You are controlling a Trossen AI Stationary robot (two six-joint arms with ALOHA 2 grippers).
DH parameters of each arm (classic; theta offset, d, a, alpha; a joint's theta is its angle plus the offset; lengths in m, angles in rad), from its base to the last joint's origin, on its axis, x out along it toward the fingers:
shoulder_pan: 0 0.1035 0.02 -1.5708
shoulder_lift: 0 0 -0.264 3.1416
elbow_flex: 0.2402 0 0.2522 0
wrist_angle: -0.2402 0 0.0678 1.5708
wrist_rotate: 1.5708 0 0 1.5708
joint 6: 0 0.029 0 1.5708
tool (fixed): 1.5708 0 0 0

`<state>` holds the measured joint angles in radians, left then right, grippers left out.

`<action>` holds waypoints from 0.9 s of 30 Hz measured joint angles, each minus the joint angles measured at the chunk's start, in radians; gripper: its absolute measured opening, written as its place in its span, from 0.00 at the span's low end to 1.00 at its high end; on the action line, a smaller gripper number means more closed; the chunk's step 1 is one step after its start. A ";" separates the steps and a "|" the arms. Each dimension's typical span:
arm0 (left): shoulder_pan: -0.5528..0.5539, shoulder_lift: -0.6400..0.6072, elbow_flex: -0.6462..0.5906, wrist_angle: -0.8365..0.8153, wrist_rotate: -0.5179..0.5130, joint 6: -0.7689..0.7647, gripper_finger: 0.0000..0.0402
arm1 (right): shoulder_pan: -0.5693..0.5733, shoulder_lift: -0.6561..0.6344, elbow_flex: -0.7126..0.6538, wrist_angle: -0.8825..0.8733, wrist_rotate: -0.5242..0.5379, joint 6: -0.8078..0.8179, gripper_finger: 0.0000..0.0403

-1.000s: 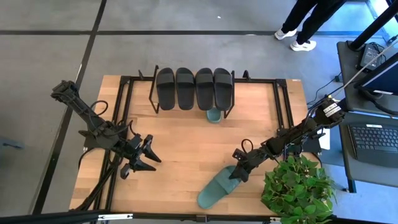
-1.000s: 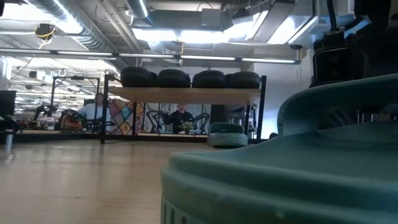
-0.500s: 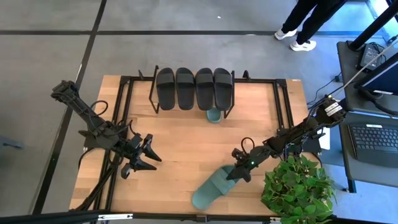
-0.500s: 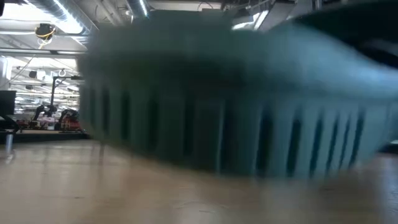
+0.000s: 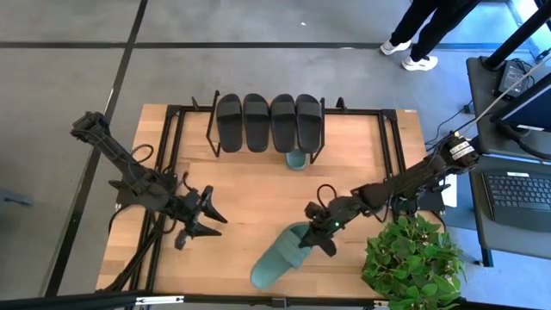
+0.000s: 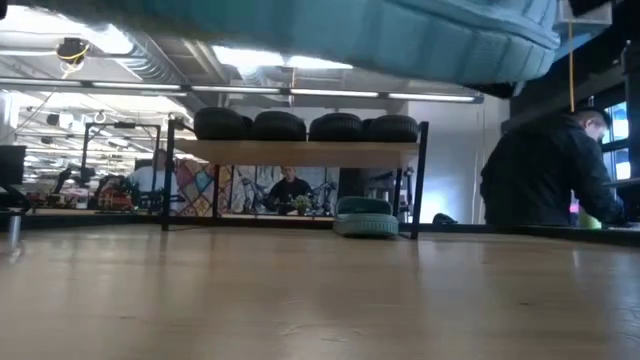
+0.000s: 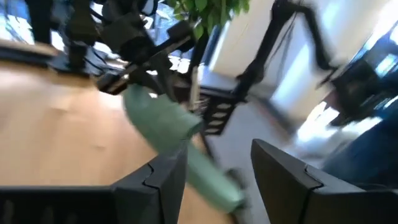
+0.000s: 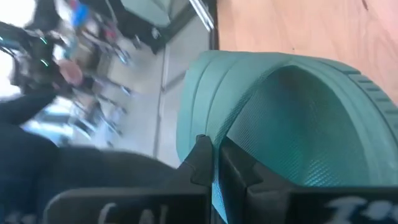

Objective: Pick and place slides into the shelf
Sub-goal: Put the green slide under the shelf

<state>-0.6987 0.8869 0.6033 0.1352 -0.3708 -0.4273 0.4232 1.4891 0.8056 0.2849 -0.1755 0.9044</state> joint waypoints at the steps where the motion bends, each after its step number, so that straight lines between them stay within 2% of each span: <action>1: 0.000 0.018 0.000 0.000 -0.018 0.056 0.42 | -0.010 0.000 0.029 -0.059 -0.018 -0.021 0.03; 4: 0.000 0.092 0.023 -0.006 -0.046 0.214 0.41 | -0.042 0.000 0.097 -0.175 -0.072 -0.064 0.03; 7: -0.021 0.177 0.115 -0.059 -0.099 0.353 0.39 | -0.083 0.000 0.117 -0.183 -0.146 -0.078 0.03; 11: -0.085 0.283 0.315 -0.371 -0.274 0.463 0.37 | -0.145 0.000 0.117 -0.187 -0.233 -0.079 0.03; 14: -0.127 0.370 0.458 -0.629 -0.408 0.462 0.36 | -0.201 0.000 0.117 -0.178 -0.305 -0.076 0.03; 16: -0.144 0.427 0.527 -0.736 -0.466 0.460 0.36 | -0.241 0.000 0.116 -0.158 -0.337 -0.067 0.03; 22: -0.168 0.565 0.646 -0.857 -0.557 0.487 0.36 | -0.350 0.000 0.116 -0.085 -0.411 -0.005 0.03; 27: -0.182 0.663 0.717 -0.917 -0.590 0.662 0.36 | -0.415 0.000 0.116 -0.063 -0.500 0.009 0.03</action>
<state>-0.8810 1.5500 1.3199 -0.7815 -0.9611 0.2346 0.0082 1.4887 0.9215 0.2216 -0.6757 0.9131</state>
